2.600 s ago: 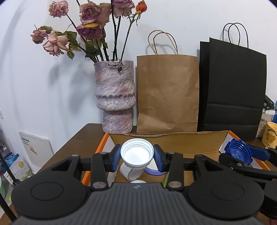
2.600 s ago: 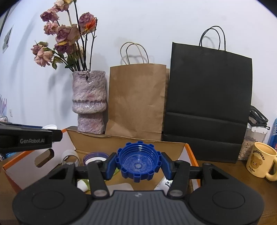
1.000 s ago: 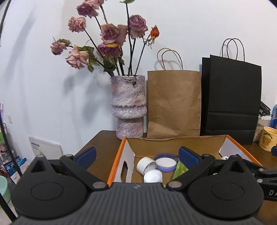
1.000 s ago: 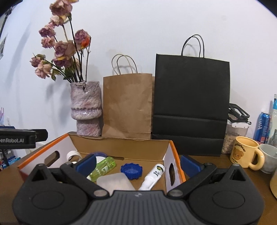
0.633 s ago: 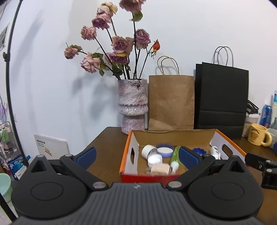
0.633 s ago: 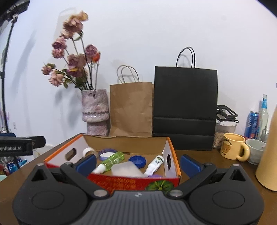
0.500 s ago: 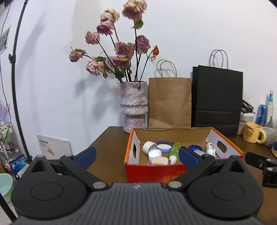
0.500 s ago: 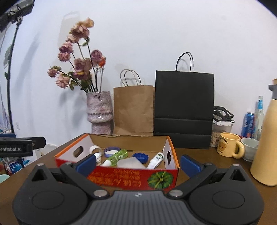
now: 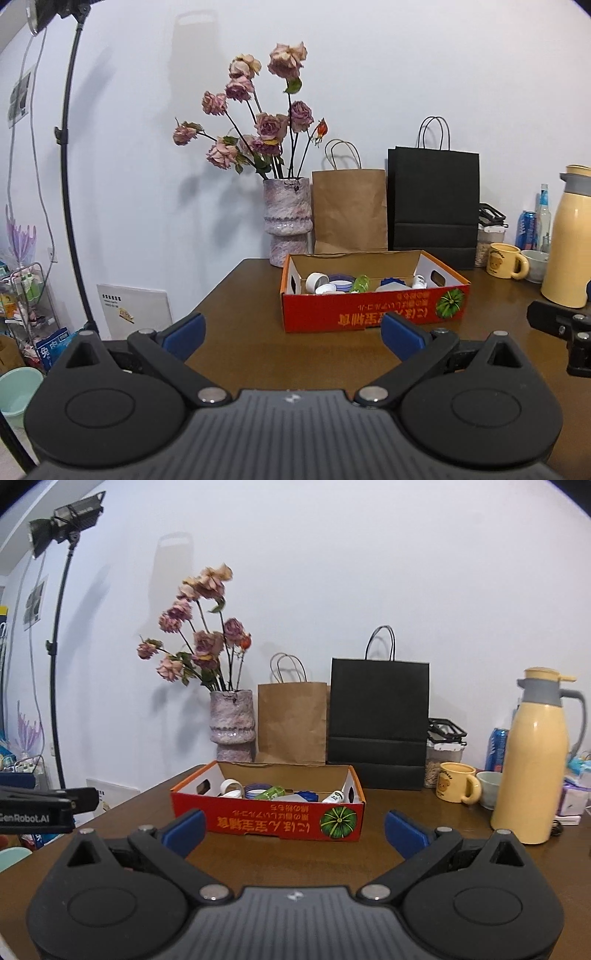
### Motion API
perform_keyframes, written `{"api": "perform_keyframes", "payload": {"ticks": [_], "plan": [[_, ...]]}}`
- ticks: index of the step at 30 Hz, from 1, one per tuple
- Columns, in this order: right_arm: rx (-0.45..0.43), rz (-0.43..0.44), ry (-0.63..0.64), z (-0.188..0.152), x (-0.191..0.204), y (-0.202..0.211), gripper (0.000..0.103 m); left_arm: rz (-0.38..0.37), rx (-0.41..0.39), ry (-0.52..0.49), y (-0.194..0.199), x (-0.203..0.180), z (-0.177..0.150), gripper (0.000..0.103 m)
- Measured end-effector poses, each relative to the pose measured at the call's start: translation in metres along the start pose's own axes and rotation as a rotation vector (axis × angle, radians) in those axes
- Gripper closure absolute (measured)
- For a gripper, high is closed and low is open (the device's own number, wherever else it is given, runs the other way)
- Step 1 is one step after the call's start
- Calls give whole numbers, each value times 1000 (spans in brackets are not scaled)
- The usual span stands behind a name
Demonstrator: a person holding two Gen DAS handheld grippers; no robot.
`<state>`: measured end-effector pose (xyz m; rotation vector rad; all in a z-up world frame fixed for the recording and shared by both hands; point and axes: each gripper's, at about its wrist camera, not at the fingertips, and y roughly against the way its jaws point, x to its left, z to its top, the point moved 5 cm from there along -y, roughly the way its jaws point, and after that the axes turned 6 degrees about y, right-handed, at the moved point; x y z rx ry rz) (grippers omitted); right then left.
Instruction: Organize rigid objects
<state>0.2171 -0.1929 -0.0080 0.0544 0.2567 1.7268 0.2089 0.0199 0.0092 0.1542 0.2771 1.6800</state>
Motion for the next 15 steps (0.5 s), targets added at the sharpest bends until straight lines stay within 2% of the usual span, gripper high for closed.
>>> {"api": "perform_keyframes", "payload": {"ticks": [9,15], "plan": [[-12,-25,3,-9,16,76,0,-11,3,12,63,15,-20,0],[-19,-23,29,-11,21,92,0,-26,20,13,69,13,-28,0]]}}
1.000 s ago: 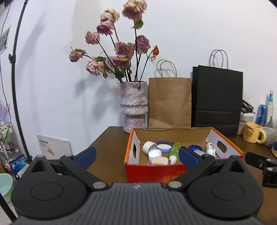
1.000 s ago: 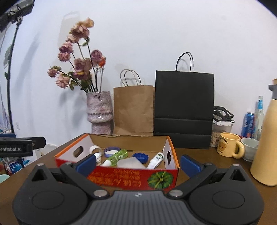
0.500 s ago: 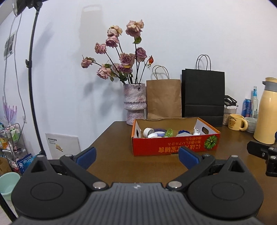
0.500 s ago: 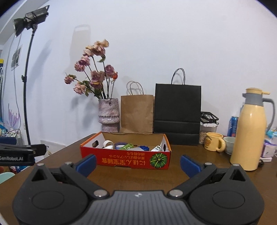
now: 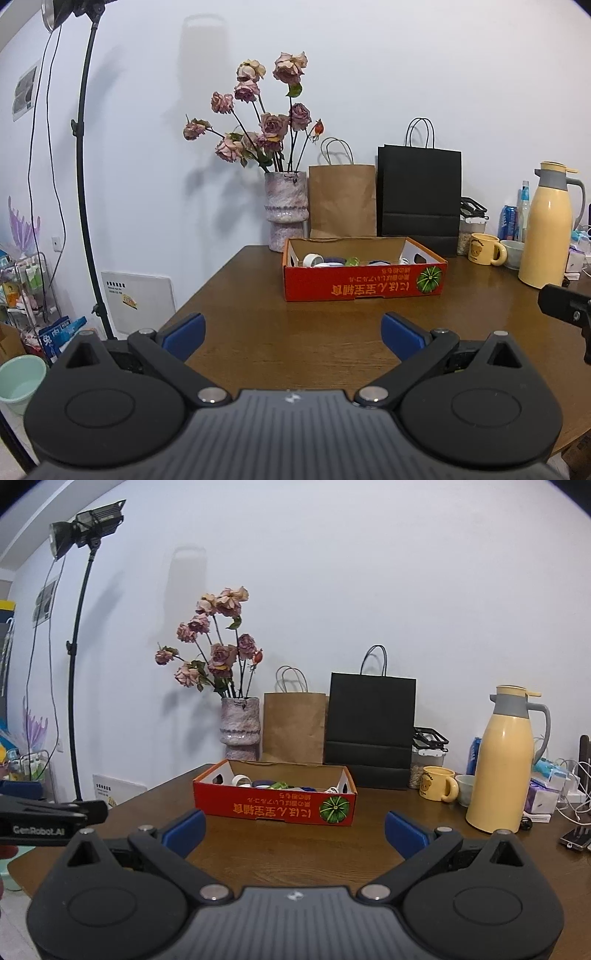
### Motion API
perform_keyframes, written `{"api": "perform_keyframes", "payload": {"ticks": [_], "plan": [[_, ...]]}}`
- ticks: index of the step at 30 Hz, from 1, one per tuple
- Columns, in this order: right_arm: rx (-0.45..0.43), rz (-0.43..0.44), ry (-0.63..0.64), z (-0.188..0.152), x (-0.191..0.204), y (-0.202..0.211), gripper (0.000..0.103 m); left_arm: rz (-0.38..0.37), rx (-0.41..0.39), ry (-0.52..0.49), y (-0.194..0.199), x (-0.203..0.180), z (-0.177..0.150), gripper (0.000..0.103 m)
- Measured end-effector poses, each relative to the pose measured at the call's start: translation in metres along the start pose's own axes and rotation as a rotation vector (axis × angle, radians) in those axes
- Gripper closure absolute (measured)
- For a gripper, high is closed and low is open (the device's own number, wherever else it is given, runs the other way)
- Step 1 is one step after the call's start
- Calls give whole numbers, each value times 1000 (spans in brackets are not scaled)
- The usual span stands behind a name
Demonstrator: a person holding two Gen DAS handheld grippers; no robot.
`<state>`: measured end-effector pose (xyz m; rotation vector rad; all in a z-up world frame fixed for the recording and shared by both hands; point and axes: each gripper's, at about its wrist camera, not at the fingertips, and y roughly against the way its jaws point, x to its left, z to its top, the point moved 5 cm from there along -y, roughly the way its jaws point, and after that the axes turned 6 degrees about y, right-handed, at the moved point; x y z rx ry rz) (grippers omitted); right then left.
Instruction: Organize rigid objects
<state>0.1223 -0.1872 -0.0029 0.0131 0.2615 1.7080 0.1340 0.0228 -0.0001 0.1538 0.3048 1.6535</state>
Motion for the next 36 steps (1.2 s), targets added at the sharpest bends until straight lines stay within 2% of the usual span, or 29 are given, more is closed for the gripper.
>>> {"api": "perform_keyframes", "payload": {"ticks": [36], "plan": [[10,10,2,-3,5,-2,0,-13,3,-5,-1,-2,-1,0]]}}
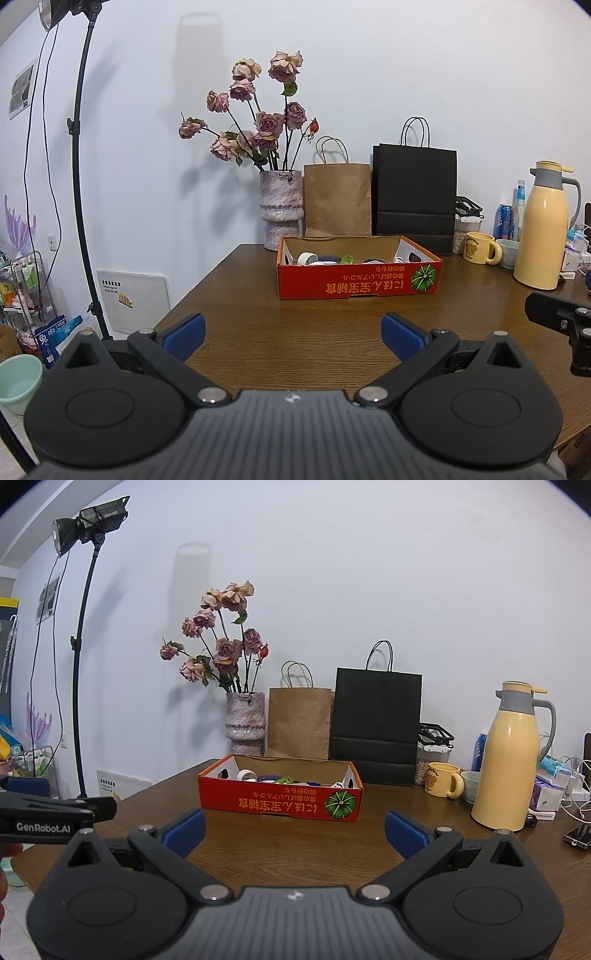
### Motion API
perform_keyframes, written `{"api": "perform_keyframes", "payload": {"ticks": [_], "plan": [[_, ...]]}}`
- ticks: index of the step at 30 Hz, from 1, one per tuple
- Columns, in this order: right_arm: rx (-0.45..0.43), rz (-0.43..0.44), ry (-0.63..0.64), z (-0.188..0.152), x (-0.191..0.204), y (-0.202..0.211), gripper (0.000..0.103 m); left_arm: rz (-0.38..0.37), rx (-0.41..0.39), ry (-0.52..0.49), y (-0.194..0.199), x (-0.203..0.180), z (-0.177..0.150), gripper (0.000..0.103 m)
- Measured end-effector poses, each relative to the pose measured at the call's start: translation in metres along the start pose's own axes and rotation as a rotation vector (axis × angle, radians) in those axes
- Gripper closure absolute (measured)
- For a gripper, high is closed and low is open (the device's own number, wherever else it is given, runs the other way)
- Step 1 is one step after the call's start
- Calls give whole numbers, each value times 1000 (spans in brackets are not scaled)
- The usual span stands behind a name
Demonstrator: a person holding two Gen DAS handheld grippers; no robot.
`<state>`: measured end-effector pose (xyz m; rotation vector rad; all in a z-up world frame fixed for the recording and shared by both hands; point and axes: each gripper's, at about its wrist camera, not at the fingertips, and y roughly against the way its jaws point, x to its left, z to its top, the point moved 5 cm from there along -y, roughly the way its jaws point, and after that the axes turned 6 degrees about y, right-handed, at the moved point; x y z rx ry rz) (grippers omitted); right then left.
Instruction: Organize rigid objects
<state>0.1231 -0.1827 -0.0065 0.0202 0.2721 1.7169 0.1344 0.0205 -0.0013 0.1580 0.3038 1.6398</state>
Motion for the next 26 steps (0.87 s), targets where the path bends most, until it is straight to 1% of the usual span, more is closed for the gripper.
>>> {"api": "perform_keyframes", "payload": {"ticks": [11,20,26], "plan": [[0,0,0,0,0,0,0,-10,-3,1,2,0,2,0],[1,0,0,0,0,0,0,5,-12,-7,3,-2,1,0],[1,0,0,0,1,0,0,-13,-13,1,4,-1,1,0]]}}
